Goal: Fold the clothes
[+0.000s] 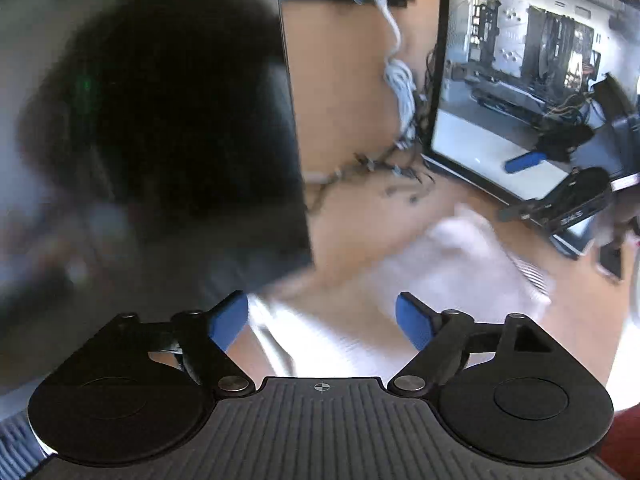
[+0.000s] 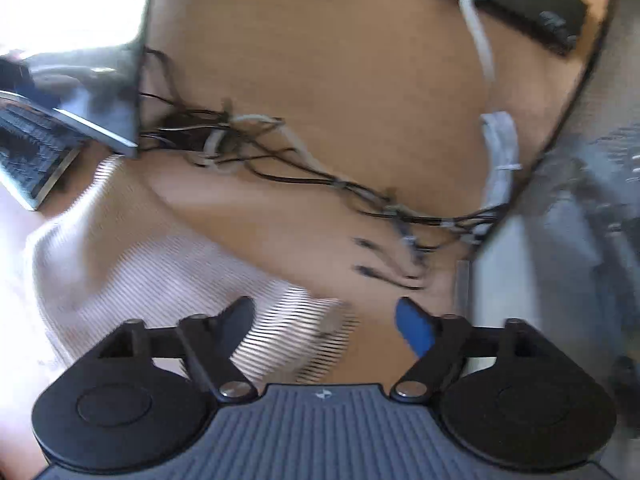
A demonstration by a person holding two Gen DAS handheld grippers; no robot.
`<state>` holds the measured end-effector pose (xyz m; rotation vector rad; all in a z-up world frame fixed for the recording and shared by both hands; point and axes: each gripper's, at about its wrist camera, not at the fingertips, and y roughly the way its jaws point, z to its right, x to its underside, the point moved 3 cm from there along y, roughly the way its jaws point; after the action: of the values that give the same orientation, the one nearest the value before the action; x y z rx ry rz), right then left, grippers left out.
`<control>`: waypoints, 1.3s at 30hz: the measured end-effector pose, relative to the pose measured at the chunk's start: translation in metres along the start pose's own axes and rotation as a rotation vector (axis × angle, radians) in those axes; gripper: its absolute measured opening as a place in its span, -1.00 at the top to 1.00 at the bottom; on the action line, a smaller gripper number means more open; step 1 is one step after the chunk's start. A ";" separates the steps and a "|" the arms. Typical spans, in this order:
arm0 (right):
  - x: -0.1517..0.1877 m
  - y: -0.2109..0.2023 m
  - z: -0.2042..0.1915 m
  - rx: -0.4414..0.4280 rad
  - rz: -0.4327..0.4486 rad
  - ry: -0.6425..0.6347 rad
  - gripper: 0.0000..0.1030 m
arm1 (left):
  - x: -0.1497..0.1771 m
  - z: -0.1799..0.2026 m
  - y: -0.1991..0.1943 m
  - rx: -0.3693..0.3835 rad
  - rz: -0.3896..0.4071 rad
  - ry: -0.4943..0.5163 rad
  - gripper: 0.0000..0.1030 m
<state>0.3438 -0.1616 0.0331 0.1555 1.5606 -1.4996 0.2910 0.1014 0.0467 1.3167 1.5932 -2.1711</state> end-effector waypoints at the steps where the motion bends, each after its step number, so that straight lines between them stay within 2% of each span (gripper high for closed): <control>1: 0.000 0.007 -0.007 -0.015 -0.002 -0.009 -0.58 | 0.008 0.004 0.005 0.027 -0.023 -0.041 -0.68; 3: 0.001 0.021 -0.022 -0.043 -0.009 -0.029 -0.62 | 0.027 0.014 0.013 0.087 -0.060 -0.135 -0.70; 5: 0.010 0.032 -0.033 -0.034 -0.034 -0.069 -0.72 | 0.046 0.025 0.028 0.132 -0.090 -0.237 -0.79; 7: 0.024 0.047 -0.040 -0.012 -0.074 -0.090 -0.82 | 0.056 0.028 0.045 0.153 -0.116 -0.313 -0.80; 9: 0.038 0.051 -0.039 0.000 -0.058 -0.044 -0.95 | 0.062 0.032 0.060 0.137 -0.131 -0.347 -0.80; 12: 0.060 0.037 -0.030 -0.004 -0.076 0.137 -0.99 | 0.061 0.027 0.077 0.087 -0.132 -0.357 -0.80; 16: 0.100 0.004 -0.048 -0.031 -0.079 0.281 -1.00 | 0.048 0.019 0.093 0.033 -0.102 -0.363 -0.81; 18: 0.112 -0.013 -0.067 -0.063 -0.076 0.285 -1.00 | 0.038 0.023 0.103 0.023 -0.094 -0.333 -0.83; 21: 0.113 -0.035 -0.094 -0.118 -0.066 0.222 -1.00 | 0.020 0.035 0.121 0.005 -0.089 -0.274 -0.89; 24: 0.105 -0.057 -0.095 -0.118 -0.028 0.201 -1.00 | 0.007 0.040 0.128 -0.015 -0.087 -0.273 -0.90; 28: 0.093 -0.088 -0.068 0.039 0.091 0.227 -1.00 | 0.004 0.043 0.106 0.015 -0.068 -0.332 -0.91; 31: 0.085 -0.087 -0.050 0.164 0.134 0.227 -1.00 | 0.011 0.054 0.084 0.061 -0.062 -0.380 -0.93; 33: 0.082 -0.065 -0.045 0.203 0.106 0.187 -1.00 | 0.018 0.064 0.076 0.136 -0.068 -0.429 -0.94; 35: 0.089 -0.034 -0.046 0.245 0.033 0.109 -1.00 | 0.025 0.075 0.077 0.209 -0.090 -0.463 -0.95; 37: 0.099 -0.004 -0.050 0.275 -0.041 0.033 -1.00 | 0.030 0.086 0.085 0.253 -0.119 -0.471 -0.95; 39: 0.106 0.001 -0.052 0.296 -0.024 0.037 -1.00 | 0.033 0.094 0.094 0.248 -0.140 -0.450 -0.96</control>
<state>0.2587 -0.1695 -0.0482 0.3360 1.3654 -1.7502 0.2725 -0.0045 -0.0373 0.6991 1.3044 -2.5797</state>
